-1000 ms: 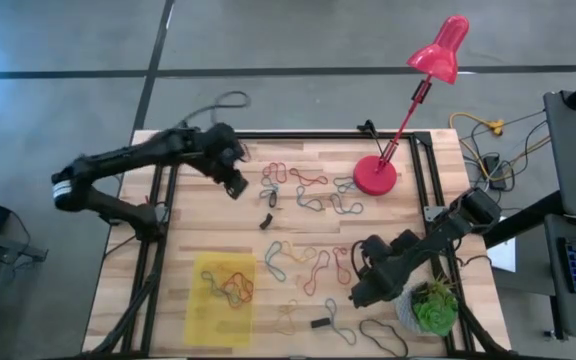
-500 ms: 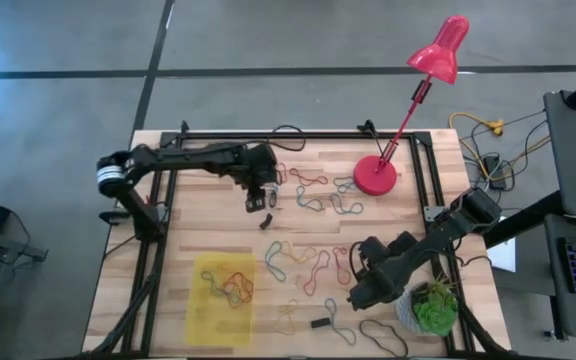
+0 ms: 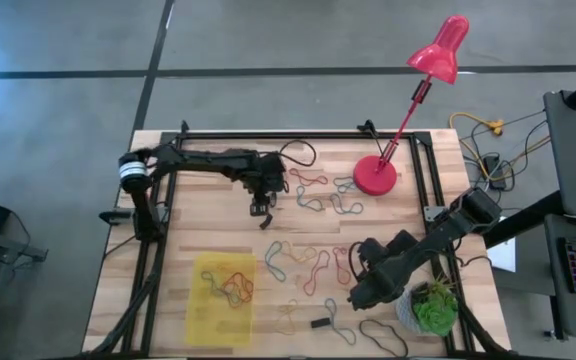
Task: Pick and place rubber bands into bin
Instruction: Put the blue rubber band into the bin
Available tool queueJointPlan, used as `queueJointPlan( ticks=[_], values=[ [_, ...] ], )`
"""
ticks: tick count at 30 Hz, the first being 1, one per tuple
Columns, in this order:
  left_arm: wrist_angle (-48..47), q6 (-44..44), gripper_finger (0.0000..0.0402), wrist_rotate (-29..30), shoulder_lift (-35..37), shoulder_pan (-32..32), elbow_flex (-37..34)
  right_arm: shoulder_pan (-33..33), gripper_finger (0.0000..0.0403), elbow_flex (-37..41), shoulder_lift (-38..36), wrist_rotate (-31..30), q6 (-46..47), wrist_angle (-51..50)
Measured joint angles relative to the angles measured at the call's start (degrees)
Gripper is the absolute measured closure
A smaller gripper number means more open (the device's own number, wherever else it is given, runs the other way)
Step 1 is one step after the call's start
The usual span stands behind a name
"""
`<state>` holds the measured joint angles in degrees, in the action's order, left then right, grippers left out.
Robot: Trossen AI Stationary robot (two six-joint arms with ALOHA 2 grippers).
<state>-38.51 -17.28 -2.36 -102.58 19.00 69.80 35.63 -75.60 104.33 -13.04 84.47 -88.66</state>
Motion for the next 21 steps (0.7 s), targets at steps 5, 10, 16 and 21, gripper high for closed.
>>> queueJointPlan(
  ticks=[5, 10, 16, 21],
  values=[
    [3.8, 0.0, 0.0230, 3.2, -1.1, 0.1, -0.1, 0.2, 0.0232, 0.7, 0.0, 0.0, -0.1, 0.2],
    [2.2, 0.0, 0.0230, 3.4, -2.5, 0.5, -0.2, 0.5, 0.0232, 0.8, 0.0, 0.0, -0.1, 0.3],
    [2.5, -0.1, 0.0231, 3.5, -3.0, 0.5, -1.6, 0.5, 0.0232, 1.0, 0.0, -0.1, -0.9, 0.3],
    [2.5, -0.1, 0.0231, 4.5, -3.0, 0.6, -2.5, 0.5, 0.0232, 1.1, 0.0, -0.3, -1.2, 0.3]
  ],
)
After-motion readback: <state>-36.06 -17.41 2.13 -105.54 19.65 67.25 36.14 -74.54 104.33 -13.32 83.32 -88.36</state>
